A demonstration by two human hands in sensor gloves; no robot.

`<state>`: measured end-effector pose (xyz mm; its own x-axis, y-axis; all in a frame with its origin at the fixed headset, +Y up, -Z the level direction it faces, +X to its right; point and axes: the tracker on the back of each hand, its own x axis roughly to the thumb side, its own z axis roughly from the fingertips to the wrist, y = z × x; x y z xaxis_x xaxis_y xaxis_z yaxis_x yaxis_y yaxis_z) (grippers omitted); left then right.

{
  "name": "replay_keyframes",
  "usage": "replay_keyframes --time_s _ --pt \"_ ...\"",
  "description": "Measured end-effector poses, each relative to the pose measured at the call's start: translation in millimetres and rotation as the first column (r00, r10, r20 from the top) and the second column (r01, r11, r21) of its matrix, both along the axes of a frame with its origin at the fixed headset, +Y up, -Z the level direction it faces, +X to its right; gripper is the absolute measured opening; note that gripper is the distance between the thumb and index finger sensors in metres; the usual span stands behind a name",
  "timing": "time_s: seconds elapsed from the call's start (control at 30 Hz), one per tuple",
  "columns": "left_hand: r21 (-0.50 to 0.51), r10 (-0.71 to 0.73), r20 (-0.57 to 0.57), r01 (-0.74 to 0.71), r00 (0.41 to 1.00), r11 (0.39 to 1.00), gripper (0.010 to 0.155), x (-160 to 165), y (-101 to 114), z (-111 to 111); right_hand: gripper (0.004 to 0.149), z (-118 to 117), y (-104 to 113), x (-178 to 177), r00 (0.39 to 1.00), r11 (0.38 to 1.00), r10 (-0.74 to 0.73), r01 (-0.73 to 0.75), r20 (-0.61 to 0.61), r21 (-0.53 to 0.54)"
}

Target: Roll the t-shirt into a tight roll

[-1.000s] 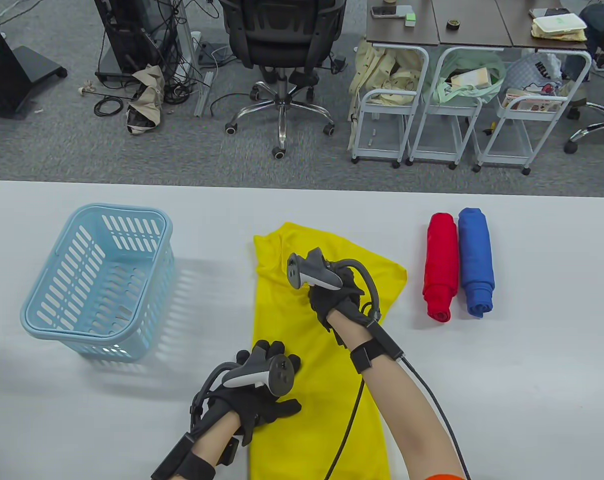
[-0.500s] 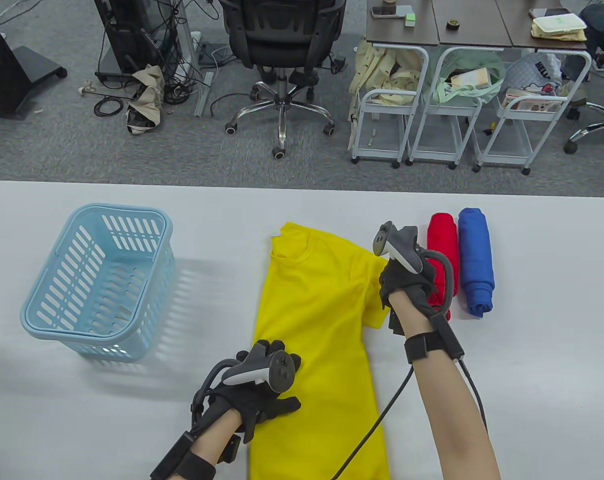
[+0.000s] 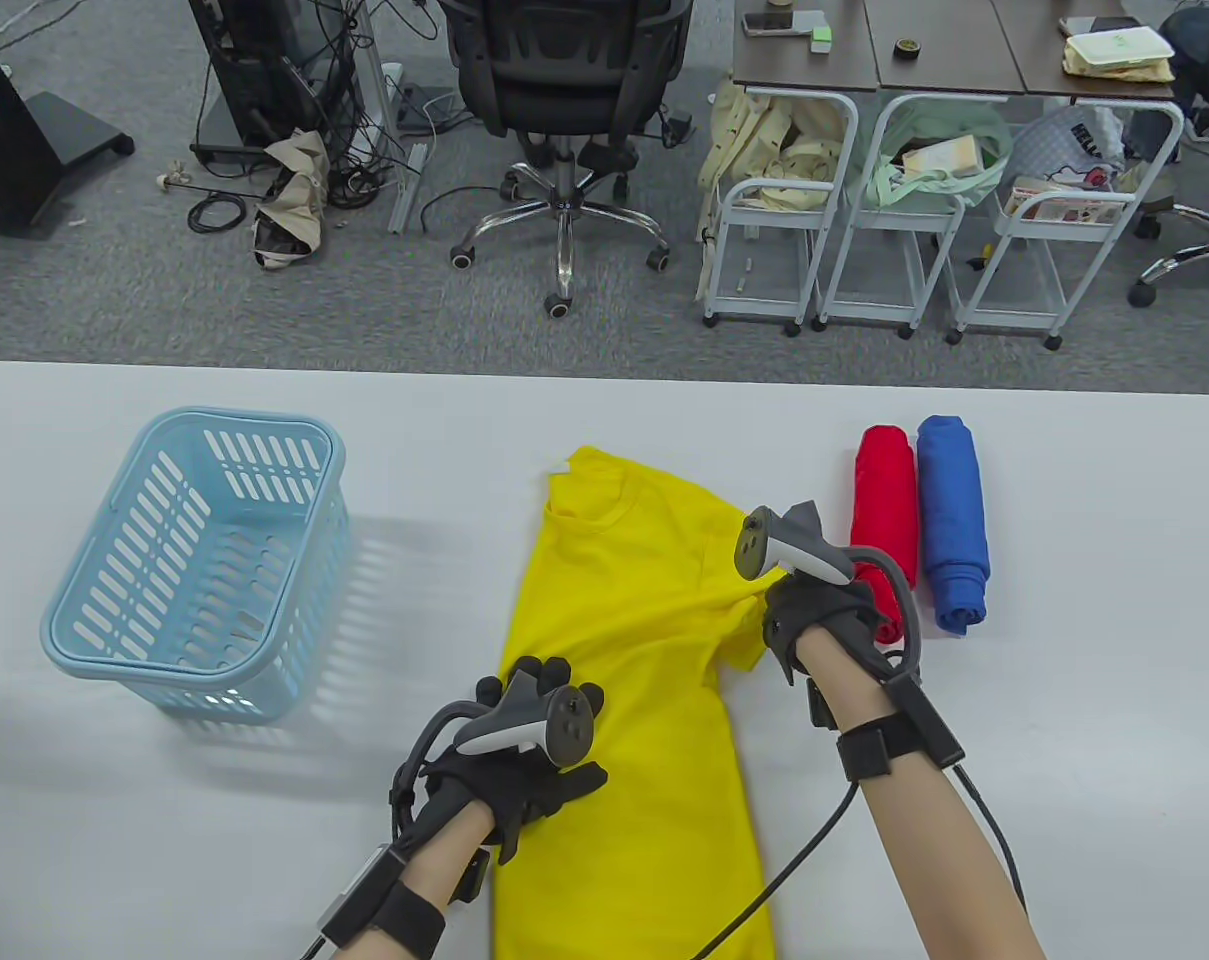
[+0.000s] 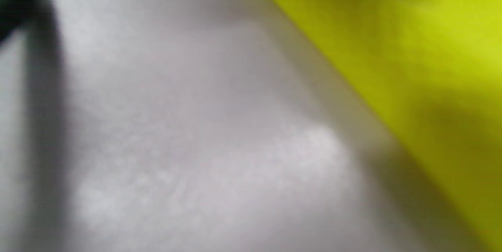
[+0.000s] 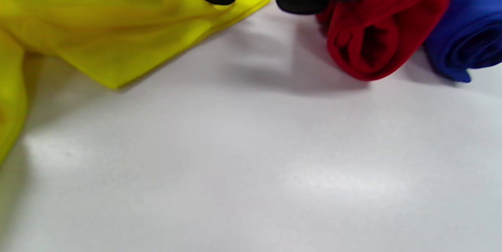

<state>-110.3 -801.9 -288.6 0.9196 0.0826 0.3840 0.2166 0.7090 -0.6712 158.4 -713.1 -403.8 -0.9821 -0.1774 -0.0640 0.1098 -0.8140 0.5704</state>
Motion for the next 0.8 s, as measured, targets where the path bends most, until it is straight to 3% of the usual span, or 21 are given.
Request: replay_keyframes --time_s 0.03,0.13,0.3,0.47,0.63,0.7,0.8 --pt "-0.003 0.006 0.002 -0.006 1.0 1.0 0.075 -1 0 0 0.054 2 5 -1 1.0 0.999 -0.014 0.013 0.02 0.049" --pt "-0.002 0.017 -0.001 -0.017 1.0 1.0 0.076 -1 0 1 0.057 3 4 -4 0.994 0.995 -0.08 0.076 0.072 0.058" --pt "-0.004 0.027 -0.005 -0.027 1.0 1.0 0.076 -3 0 3 0.076 -5 -25 -14 0.984 0.998 -0.06 0.064 0.166 -0.014" --pt "-0.019 0.028 -0.019 -0.028 0.999 0.999 0.076 -6 -1 5 0.073 -15 -39 -29 0.989 0.999 0.034 -0.034 0.141 -0.004" --pt "-0.031 0.033 -0.018 -0.034 0.999 0.999 0.076 -8 -1 7 0.076 -22 -38 -19 0.977 0.995 -0.094 0.085 0.191 0.052" --pt "-0.037 0.035 -0.02 -0.035 0.999 0.999 0.077 -9 -1 7 0.075 -23 -38 -16 0.982 0.998 -0.015 0.004 0.189 0.061" --pt "-0.038 0.042 -0.023 -0.043 0.999 0.998 0.077 -9 -1 7 0.064 -22 -33 -6 0.964 0.994 -0.103 0.088 0.243 0.072"
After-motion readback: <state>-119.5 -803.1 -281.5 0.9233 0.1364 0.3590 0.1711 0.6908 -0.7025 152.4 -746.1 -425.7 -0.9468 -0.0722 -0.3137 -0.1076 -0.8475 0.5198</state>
